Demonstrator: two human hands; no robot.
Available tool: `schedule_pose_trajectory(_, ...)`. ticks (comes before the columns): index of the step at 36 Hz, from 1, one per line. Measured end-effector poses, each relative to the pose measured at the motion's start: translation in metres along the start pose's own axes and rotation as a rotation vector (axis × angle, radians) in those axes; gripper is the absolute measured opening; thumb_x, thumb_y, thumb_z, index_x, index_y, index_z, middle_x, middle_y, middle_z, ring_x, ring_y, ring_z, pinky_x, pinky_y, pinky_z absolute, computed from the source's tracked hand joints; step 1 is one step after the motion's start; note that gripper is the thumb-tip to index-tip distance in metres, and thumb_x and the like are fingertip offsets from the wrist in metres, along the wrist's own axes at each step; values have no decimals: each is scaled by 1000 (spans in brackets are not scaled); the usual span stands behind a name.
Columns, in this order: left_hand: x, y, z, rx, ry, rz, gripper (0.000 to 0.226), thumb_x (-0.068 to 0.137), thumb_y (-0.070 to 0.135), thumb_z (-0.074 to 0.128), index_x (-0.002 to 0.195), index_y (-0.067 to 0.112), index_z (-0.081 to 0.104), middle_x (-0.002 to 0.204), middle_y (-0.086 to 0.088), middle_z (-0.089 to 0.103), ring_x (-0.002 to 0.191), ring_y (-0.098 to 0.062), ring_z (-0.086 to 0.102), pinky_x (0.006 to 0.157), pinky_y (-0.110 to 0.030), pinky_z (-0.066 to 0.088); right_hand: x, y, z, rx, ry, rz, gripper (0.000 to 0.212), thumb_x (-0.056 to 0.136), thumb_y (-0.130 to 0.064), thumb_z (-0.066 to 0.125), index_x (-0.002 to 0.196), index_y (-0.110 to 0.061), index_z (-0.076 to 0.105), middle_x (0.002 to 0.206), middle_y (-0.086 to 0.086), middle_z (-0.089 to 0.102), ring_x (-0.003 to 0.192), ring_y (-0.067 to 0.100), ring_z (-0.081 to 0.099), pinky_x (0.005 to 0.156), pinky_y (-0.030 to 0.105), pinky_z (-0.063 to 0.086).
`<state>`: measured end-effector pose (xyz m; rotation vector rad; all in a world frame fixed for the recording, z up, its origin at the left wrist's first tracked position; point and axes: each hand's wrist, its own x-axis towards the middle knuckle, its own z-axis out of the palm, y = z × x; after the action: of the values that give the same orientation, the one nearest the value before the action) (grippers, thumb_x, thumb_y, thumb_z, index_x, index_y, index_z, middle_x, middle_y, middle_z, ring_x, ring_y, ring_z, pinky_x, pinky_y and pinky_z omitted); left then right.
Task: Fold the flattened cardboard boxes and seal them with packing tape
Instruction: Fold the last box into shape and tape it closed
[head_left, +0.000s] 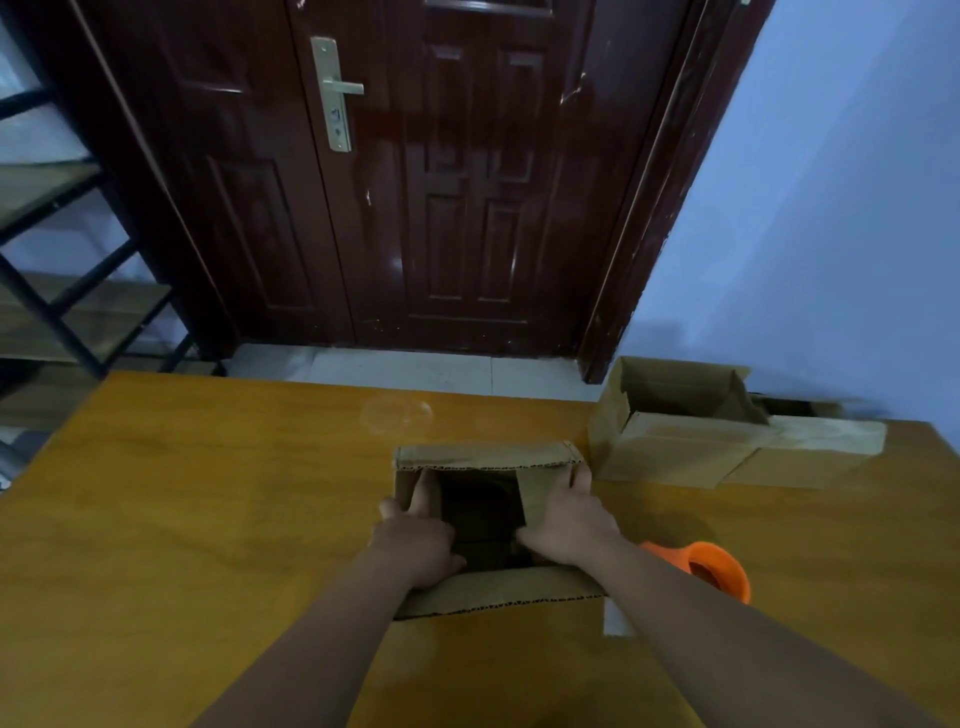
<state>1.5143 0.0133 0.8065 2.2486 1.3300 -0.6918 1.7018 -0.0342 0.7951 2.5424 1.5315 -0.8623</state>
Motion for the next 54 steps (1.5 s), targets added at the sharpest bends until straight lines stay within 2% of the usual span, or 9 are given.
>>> schedule_pose_trajectory(10,22,-18,-5,-317,315,208,22,79,54,67,87,41,50,148,17,-37,136,-40,-32,114,-59,5,7,10,-26,595,56,-127,72,96,-39,45,147,-47,-5,144,12,34,103,22,53,90,37,47)
schedule_pose_trajectory(14,29,-13,-22,-409,397,178,41,83,29,70,100,35,33,157,-1,-22,143,-37,-18,115,-53,19,11,6,-46,648,136,-111,57,100,-32,37,150,-41,12,94,-1,60,67,12,58,59,27,52)
schedule_pose_trajectory(18,31,-7,-41,-670,610,110,61,87,-8,50,132,32,36,156,-11,4,140,-32,24,93,-22,37,18,7,-65,628,246,-133,51,102,-24,37,151,-29,22,89,-1,61,56,8,52,48,19,42)
schedule_pose_trajectory(22,42,-11,-51,-970,811,-33,62,94,3,47,148,23,22,106,-9,58,86,-25,59,69,-35,49,25,12,-79,579,376,-161,45,101,-12,39,145,-19,36,91,-1,59,69,7,57,60,15,43)
schedule_pose_trajectory(29,62,-16,-76,-1517,610,-157,12,96,13,50,101,8,60,83,-5,61,74,-22,58,59,-31,49,43,31,-96,510,501,-173,71,95,3,47,151,-29,19,91,3,64,70,14,63,64,24,54)
schedule_pose_trajectory(36,82,-13,-87,-1625,547,-199,41,95,19,55,135,14,48,108,-3,58,94,-21,56,75,-38,50,56,37,-112,212,547,-233,32,97,-10,49,128,-11,59,131,11,55,103,19,59,94,23,42)
schedule_pose_trajectory(40,84,-8,-89,-1520,564,-260,37,98,10,46,135,9,48,108,-11,60,94,-29,58,87,-50,53,59,37,-118,180,506,-203,39,95,-5,50,133,-12,55,131,14,57,80,17,61,82,26,51)
schedule_pose_trajectory(45,80,1,-89,-1422,576,-217,32,101,19,44,128,5,52,110,-12,59,102,-32,56,93,-48,49,56,38,-125,252,488,-104,43,91,3,51,132,-9,56,127,16,59,93,24,65,88,36,55)
schedule_pose_trajectory(54,61,8,-89,-1418,561,-151,64,92,16,62,146,11,29,124,-16,52,99,-23,50,83,-34,43,48,43,-122,233,424,-65,47,89,1,56,133,-12,53,120,13,61,69,10,58,60,18,48)
